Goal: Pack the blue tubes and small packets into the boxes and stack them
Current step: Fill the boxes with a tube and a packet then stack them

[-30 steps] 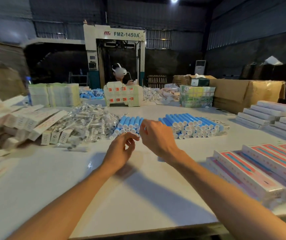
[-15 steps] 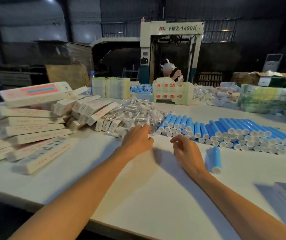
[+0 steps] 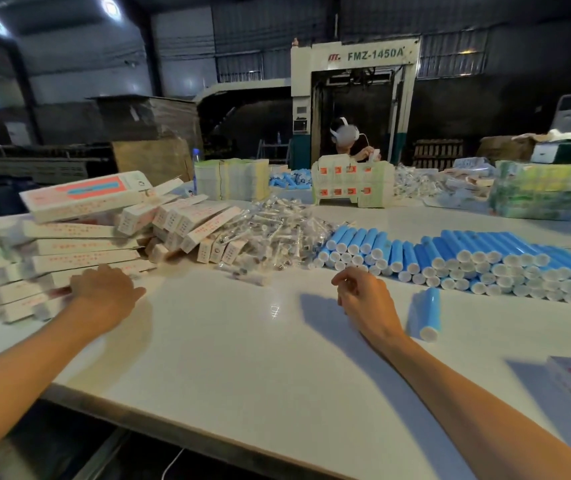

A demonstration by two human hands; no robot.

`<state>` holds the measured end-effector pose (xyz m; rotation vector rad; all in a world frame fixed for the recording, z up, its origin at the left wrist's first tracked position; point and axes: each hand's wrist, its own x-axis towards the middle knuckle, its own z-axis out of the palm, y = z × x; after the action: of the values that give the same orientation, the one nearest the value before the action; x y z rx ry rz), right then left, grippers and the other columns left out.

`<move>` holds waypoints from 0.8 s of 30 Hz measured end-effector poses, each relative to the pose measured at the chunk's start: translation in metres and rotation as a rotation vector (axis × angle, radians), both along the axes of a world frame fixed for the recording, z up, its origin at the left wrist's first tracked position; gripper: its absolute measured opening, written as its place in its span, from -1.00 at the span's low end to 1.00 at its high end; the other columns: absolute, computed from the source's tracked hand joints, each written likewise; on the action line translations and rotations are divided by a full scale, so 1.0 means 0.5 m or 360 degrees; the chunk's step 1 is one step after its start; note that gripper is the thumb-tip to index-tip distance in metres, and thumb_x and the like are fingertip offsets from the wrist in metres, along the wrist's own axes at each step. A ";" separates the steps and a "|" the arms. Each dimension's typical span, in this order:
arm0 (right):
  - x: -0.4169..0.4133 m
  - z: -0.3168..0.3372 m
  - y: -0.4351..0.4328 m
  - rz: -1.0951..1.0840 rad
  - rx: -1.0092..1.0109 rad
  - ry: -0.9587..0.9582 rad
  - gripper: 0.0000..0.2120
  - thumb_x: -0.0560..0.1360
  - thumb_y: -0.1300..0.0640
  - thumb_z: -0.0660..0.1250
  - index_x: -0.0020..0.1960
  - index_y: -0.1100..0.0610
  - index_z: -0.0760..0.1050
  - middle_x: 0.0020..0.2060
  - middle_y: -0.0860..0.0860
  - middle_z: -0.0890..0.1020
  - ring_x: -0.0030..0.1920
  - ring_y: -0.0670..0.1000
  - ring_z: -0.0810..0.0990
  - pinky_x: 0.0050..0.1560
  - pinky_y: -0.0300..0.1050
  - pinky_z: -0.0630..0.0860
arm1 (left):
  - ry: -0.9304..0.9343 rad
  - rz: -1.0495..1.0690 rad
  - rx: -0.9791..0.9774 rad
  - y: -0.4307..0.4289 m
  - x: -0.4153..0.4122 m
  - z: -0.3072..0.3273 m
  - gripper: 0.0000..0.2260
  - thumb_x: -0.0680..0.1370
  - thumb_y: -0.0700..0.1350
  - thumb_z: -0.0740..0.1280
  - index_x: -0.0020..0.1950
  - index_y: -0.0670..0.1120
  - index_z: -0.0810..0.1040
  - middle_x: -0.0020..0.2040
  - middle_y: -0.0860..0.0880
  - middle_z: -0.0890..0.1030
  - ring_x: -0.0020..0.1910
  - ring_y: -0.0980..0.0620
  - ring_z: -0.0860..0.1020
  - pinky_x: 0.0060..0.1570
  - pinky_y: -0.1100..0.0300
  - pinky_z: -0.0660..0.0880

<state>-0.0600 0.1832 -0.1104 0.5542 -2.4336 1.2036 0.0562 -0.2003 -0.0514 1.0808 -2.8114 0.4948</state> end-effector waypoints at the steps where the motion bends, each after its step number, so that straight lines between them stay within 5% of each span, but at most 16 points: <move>1: 0.002 0.000 0.001 -0.0002 0.0009 -0.0001 -0.81 0.59 0.23 0.25 0.04 0.04 0.61 -0.21 -0.09 0.64 -0.16 0.06 0.63 -0.07 0.05 0.60 | 0.0002 -0.0024 0.0033 0.002 -0.001 0.000 -0.40 0.72 0.30 0.11 0.53 -0.15 0.38 0.44 -0.15 0.44 0.40 -0.17 0.49 0.34 0.01 0.47; 7: 0.013 0.025 0.017 -0.0147 0.0200 0.0200 -0.82 0.61 0.18 0.25 0.10 0.03 0.59 -0.12 -0.05 0.68 -0.12 0.08 0.62 -0.13 -0.01 0.54 | 0.0229 -0.0332 0.0413 0.037 -0.025 0.037 -0.31 0.56 0.37 0.37 0.54 0.00 0.36 0.49 -0.14 0.41 0.35 -0.21 0.54 0.24 -0.06 0.56; 11: 0.007 0.066 0.052 -0.0505 0.0562 0.0475 -0.84 0.62 0.18 0.22 0.16 0.11 0.52 0.02 0.06 0.65 -0.07 0.17 0.62 -0.23 0.02 0.49 | 0.0647 -0.0709 0.0803 0.109 -0.067 0.060 -0.46 0.48 0.27 0.55 0.31 0.03 0.49 0.17 -0.01 0.67 0.07 -0.12 0.70 0.02 -0.08 0.66; 14: 0.006 0.078 0.088 -0.0887 0.0902 0.0233 -0.78 0.61 0.19 0.21 0.24 0.15 0.45 0.19 0.12 0.51 0.13 0.21 0.55 -0.18 0.03 0.41 | 0.0973 -0.0969 0.1623 0.183 -0.109 0.061 -0.55 0.50 0.02 0.62 0.26 0.01 0.48 -0.05 0.00 0.76 -0.19 -0.08 0.77 -0.11 -0.08 0.72; 17: 0.003 0.074 0.128 -0.1078 0.1150 -0.0090 -0.71 0.61 0.12 0.24 0.32 0.13 0.44 0.27 0.12 0.44 0.26 0.16 0.50 0.02 0.00 0.50 | 0.1153 -0.1172 0.2380 0.266 -0.142 0.062 -0.46 0.42 0.00 0.64 0.32 -0.09 0.53 -0.07 -0.16 0.77 -0.10 -0.21 0.77 -0.11 -0.08 0.74; 20: -0.001 0.067 0.152 -0.1089 0.1280 -0.0374 -0.62 0.60 0.07 0.29 0.39 0.12 0.40 0.29 0.11 0.48 0.30 0.13 0.55 0.11 -0.02 0.53 | 0.1223 -0.1172 0.2791 0.342 -0.171 0.059 -0.59 0.54 0.02 0.55 0.32 -0.02 0.54 0.00 -0.20 0.76 -0.08 -0.22 0.77 -0.14 -0.04 0.73; 24: -0.010 0.045 0.158 -0.0980 0.1268 -0.0497 -0.62 0.58 0.21 0.24 0.38 0.21 0.34 0.26 0.12 0.61 0.27 0.15 0.62 0.13 -0.04 0.51 | 0.1123 -0.1056 0.3403 0.409 -0.195 0.041 -0.71 0.69 -0.15 0.30 0.40 -0.15 0.48 0.08 -0.25 0.69 -0.14 -0.17 0.73 -0.17 -0.01 0.71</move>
<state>-0.0651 0.2625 -0.0881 -0.2308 -2.9695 0.0481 -0.0410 0.0042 -0.0311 -0.0642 -1.7765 -2.5481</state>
